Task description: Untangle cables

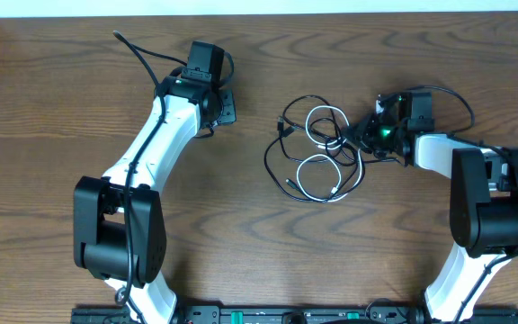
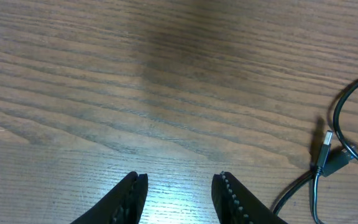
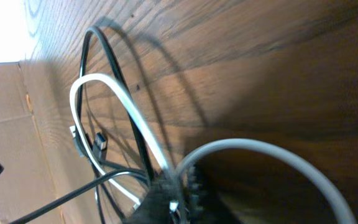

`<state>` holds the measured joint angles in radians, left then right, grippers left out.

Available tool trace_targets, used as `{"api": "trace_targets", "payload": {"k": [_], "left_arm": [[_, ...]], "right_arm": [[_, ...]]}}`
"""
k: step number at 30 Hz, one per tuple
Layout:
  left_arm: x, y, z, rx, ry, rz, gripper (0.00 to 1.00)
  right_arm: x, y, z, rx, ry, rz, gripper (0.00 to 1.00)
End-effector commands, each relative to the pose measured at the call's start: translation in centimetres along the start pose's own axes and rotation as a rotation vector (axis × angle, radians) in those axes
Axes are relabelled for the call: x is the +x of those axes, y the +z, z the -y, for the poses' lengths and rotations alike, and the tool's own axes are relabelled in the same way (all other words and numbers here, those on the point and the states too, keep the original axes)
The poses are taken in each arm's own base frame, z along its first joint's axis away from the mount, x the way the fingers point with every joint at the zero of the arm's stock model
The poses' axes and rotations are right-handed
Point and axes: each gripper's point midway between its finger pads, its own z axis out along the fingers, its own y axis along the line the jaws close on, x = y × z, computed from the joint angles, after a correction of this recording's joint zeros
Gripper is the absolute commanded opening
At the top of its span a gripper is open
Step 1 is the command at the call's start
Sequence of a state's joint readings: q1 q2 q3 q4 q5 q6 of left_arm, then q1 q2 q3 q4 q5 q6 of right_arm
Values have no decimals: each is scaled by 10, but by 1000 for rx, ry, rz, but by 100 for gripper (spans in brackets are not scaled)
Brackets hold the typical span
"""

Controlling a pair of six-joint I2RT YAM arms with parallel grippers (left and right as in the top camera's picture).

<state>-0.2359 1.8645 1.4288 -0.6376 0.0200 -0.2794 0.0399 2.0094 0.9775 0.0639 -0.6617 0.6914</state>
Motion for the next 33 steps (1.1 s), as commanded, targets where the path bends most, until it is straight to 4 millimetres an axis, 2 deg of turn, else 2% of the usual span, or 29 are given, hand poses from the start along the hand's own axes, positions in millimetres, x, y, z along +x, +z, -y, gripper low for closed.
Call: {"api": "trace_targets", "payload": {"k": [1,5,9,15,17,21,27,33], "left_arm": [[2,3,-3,-10,12,-9,39],[2,3,-3,-10,12,-8,40],[2,3,-3,-10,12,-8,40],[2,3,-2,-10,12,-8,39],[2,3,-2,-10,12,-8,40],[2,3,-2,-10,12,-8,39],[2,3,-3,-10,12,-8,39],[2,3,-3,-10,12,-8,40]], "right_arm": [[4,10,25,79,-26,19,1],[5,7,-9,-100,-122,-22,1],[0,-15,-52,-235,-205,-9,1],[-7,-81,-130,-332,-358,105,1],[-2,-106,-158,-370,-417,145,1],[21,-155,-212,-453,-556,214,1],[33,-208,-257,-529,-618,341,1],[40,-236,-279,-572,-650,379,1]]}}
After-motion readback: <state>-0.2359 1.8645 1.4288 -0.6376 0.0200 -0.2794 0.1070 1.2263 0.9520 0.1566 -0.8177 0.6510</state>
